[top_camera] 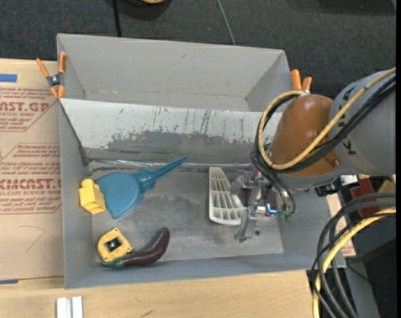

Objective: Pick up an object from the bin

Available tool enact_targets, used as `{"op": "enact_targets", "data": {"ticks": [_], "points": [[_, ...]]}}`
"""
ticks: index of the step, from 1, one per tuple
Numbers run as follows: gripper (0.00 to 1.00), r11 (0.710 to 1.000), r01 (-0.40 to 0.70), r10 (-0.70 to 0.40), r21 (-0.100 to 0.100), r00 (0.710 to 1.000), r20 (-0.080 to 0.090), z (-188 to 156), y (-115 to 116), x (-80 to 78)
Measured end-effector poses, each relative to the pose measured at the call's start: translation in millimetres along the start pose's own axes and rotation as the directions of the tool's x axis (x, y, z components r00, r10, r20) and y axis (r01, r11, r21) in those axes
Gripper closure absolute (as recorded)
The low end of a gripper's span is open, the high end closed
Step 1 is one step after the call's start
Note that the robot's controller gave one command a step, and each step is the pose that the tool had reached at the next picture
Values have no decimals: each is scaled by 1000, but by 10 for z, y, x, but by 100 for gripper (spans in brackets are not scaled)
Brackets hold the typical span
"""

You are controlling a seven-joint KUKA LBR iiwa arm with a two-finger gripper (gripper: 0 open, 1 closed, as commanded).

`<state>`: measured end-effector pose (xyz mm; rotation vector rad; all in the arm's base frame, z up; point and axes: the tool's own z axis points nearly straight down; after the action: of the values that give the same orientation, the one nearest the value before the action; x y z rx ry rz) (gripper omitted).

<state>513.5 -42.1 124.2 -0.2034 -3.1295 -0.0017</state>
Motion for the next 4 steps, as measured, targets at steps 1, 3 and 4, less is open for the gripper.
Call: {"op": "enact_targets", "data": {"ticks": [1,3,4], "points": [[0,1000,14,-14,0,1000,9,-104,-3,78],[100,1000,12,-12,1,1000,8,543,-119,300],[100,1000,12,-12,1,1000,8,546,-121,299]]}}
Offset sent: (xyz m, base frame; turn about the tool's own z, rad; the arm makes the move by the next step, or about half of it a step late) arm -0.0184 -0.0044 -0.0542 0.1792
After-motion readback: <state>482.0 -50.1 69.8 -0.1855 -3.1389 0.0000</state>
